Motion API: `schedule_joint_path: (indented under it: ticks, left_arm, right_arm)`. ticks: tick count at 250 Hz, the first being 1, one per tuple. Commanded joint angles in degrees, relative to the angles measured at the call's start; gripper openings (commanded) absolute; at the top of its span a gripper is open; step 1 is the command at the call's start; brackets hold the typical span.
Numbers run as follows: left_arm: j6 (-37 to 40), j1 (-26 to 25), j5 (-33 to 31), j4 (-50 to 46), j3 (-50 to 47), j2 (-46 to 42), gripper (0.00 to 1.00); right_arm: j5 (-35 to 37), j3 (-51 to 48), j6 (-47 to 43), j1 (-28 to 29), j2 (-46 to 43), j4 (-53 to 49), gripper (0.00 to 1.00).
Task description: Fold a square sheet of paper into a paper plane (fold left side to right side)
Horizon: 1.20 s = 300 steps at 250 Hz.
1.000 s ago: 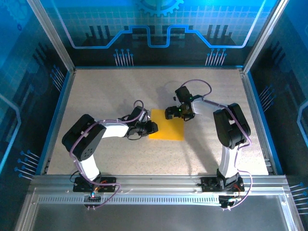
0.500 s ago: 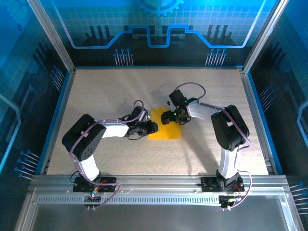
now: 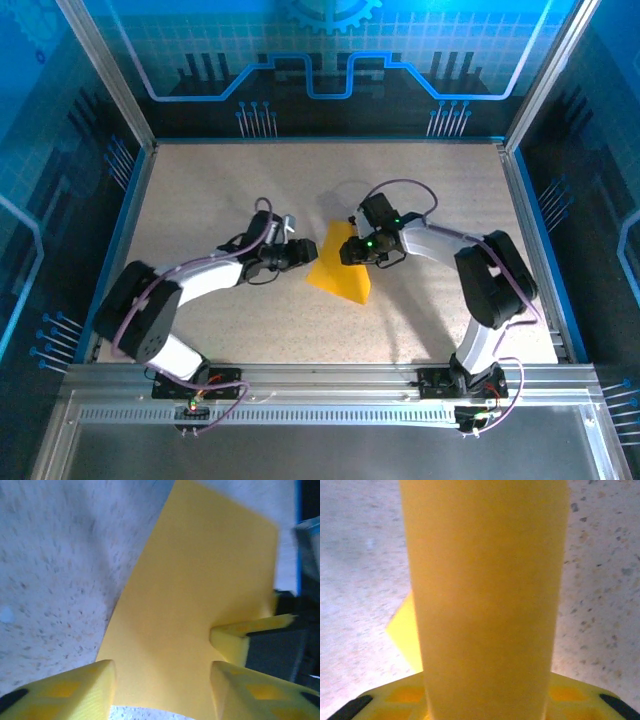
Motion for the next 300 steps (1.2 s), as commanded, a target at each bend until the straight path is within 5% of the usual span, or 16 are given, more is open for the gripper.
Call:
schedule_joint_path:
  ticks: [1, 73, 148, 189, 246, 300]
  left_arm:
    - [5.4, 3.3, 0.9, -3.4, -3.4, -9.5, 0.63]
    - [13.7, 8.9, 11.1, 1.7, -11.5, -33.6, 1.0]
    - [11.1, 9.1, 26.3, 11.2, -12.4, -35.9, 1.0]
    - [8.0, 8.2, 32.6, 18.5, -11.9, -32.3, 1.0]
    - [11.8, 4.4, 35.5, 15.4, -9.0, -30.1, 1.0]
    - [12.2, 4.1, 35.5, 14.9, -8.7, -29.6, 0.7]
  right_arm:
    - [-7.8, -3.0, 1.8, -1.8, -6.4, 5.0, 0.39]
    - [-21.1, -9.0, 2.5, -5.5, -23.0, 10.7, 0.38]
    - [-33.4, -8.2, 1.1, -3.2, -34.2, 9.5, 0.35]
    - [-33.4, -5.1, -1.9, 1.5, -35.0, 6.2, 0.35]
    - [-33.1, -1.4, -4.3, 5.3, -30.6, 5.2, 0.34]
    - [-31.6, 0.1, -8.6, 5.5, -28.3, 1.0, 0.34]
